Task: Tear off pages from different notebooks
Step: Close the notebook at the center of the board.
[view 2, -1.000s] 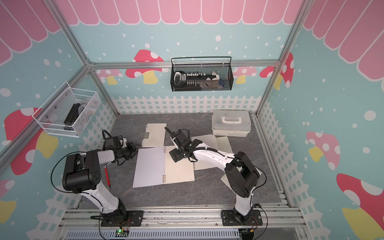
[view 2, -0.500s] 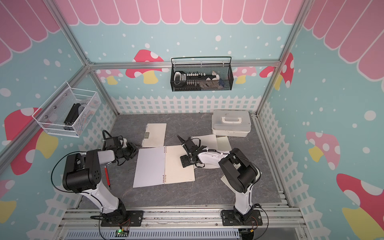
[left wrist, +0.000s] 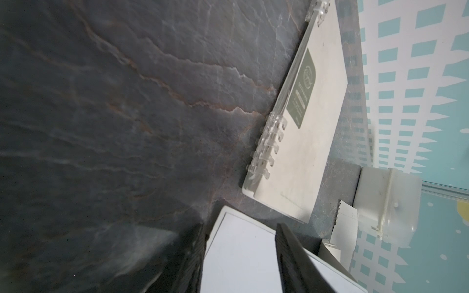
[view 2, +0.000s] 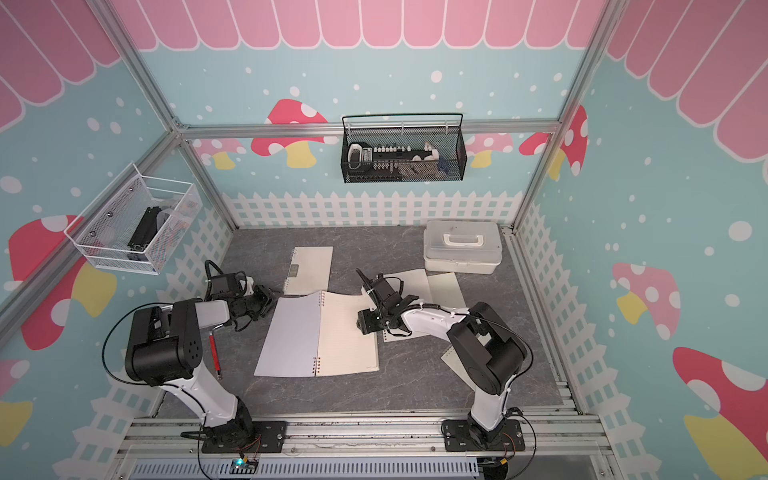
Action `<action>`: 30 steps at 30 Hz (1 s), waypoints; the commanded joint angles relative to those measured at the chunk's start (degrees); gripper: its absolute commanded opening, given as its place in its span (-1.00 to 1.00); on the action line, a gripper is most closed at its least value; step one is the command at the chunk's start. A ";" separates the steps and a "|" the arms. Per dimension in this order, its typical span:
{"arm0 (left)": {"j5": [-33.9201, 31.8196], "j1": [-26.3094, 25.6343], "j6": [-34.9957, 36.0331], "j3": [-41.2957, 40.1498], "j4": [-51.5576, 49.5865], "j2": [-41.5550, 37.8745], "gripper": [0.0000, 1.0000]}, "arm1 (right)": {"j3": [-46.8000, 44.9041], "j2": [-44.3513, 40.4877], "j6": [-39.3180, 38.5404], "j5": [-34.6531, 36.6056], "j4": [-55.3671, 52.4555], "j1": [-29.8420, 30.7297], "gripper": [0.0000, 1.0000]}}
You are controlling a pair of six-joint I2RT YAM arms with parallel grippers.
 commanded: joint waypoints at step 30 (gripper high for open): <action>1.63 4.36 -6.95 -8.26 -1.77 -7.56 0.68 | 13.81 -5.83 4.48 0.22 -0.50 2.36 -1.00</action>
